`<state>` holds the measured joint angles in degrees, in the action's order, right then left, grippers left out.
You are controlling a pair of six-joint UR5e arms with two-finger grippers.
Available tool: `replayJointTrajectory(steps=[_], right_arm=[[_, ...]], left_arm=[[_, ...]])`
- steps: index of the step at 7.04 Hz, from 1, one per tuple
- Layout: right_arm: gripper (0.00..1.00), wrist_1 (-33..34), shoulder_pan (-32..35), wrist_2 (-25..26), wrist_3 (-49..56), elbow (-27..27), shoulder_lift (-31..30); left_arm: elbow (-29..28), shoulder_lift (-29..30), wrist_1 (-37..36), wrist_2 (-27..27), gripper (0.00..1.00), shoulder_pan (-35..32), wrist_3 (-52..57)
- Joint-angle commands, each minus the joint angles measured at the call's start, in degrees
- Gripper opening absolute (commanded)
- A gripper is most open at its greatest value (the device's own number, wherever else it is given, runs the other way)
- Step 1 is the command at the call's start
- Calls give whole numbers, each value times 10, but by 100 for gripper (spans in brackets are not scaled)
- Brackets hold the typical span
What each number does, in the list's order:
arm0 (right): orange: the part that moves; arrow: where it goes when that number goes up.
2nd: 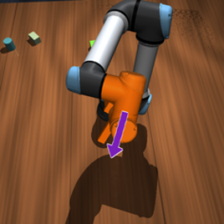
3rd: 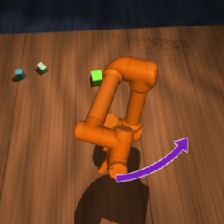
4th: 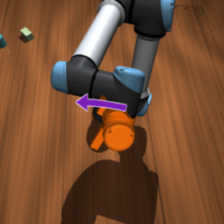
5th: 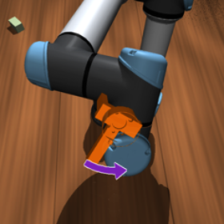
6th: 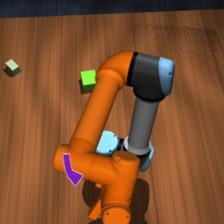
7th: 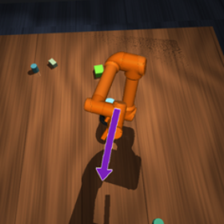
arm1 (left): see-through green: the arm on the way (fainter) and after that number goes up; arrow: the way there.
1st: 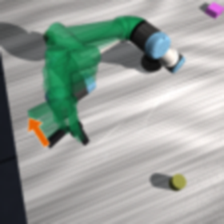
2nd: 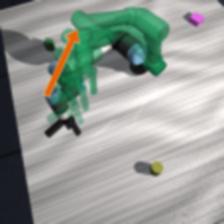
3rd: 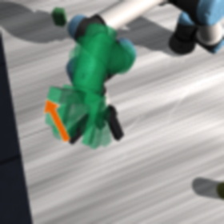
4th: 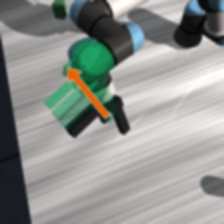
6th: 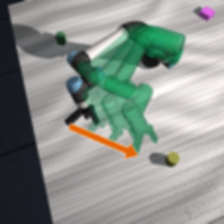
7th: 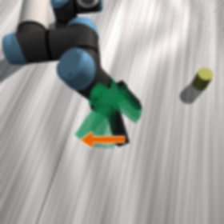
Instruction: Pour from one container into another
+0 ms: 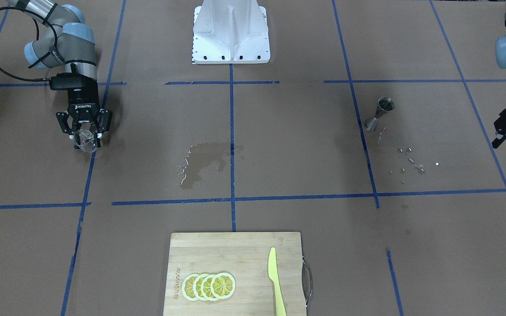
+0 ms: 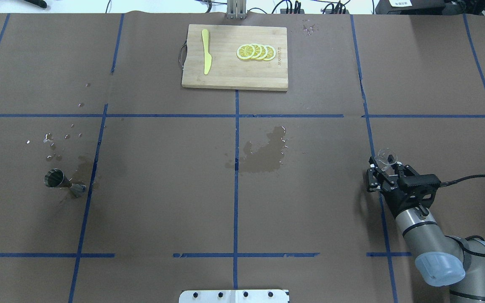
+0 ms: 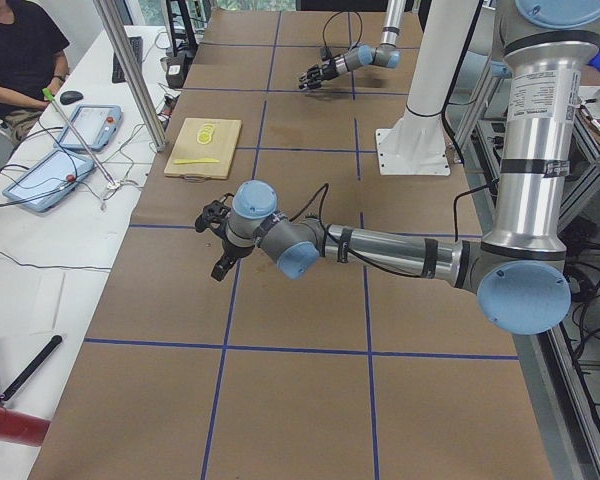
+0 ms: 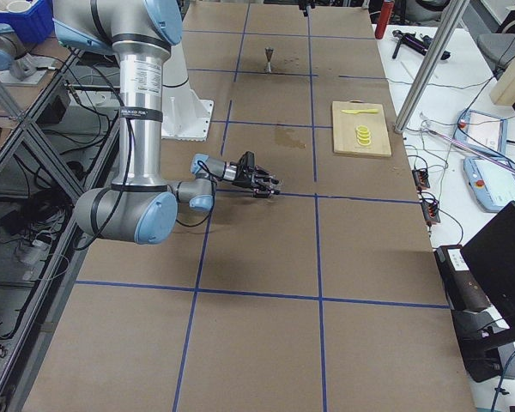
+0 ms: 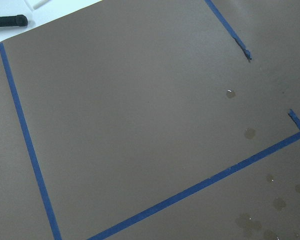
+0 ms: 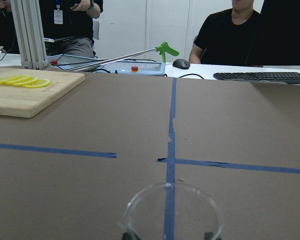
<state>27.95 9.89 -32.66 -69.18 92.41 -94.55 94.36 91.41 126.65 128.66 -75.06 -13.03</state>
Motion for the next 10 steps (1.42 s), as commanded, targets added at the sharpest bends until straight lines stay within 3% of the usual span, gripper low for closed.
replayJointTrajectory(steps=[1, 3, 8, 10], right_arm=[[0, -1, -5, -1, -5, 1, -24], [2, -1, -9, -1, -8, 1, -24], [71, -1, -18, -1, -24, 3, -24], [77, -2, -19, -1, -24, 4, -24]], left_arm=[[4, -2, 0, 0, 100, 0, -1], [7, -2, 1, 0, 100, 0, -1], [7, -3, 1, -1, 100, -1, -1], [8, -3, 1, -1, 100, -1, -1]])
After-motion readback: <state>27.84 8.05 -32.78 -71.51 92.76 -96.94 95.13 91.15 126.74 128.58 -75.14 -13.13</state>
